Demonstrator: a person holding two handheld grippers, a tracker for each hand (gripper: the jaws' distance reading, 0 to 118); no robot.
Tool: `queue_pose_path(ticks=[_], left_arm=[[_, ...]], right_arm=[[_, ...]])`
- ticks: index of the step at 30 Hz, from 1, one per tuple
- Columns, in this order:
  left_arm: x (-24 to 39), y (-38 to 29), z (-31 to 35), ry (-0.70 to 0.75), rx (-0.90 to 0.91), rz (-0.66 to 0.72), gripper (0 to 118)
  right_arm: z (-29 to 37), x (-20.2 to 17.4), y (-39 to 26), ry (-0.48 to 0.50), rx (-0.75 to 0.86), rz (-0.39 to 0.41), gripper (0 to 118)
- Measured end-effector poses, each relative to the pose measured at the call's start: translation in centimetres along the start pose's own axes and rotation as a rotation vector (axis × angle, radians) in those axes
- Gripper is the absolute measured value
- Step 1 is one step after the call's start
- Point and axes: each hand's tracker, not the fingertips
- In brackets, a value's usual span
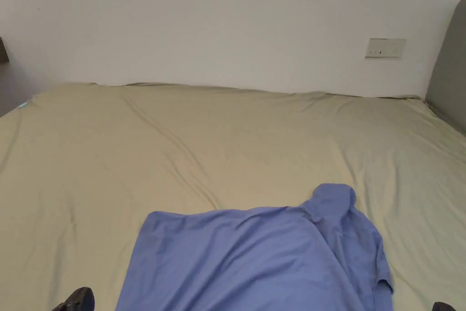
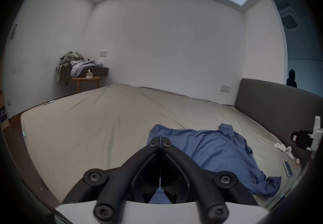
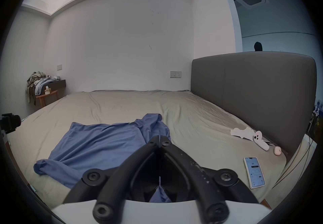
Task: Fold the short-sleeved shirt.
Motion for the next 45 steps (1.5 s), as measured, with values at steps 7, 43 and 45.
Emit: queue_pose_path(ticks=[7, 43, 45], left_arm=[[0.5, 7.2, -17.9, -0.131, -0.307, 0.053, 2], [1.7, 4.5, -38.5, -0.067, -0.668, 0.046, 4], [2.3, 5.4, -36.4, -0.09, -0.61, 0.077, 4]], right_arm=[[-5.4, -0.1, 2.6, 0.001, -0.021, 0.047, 3], [-46.4, -1.8, 1.9, 0.015, -0.655, 0.146, 2], [-43.2, -2.3, 2.4, 0.045, -0.5, -0.004, 2]])
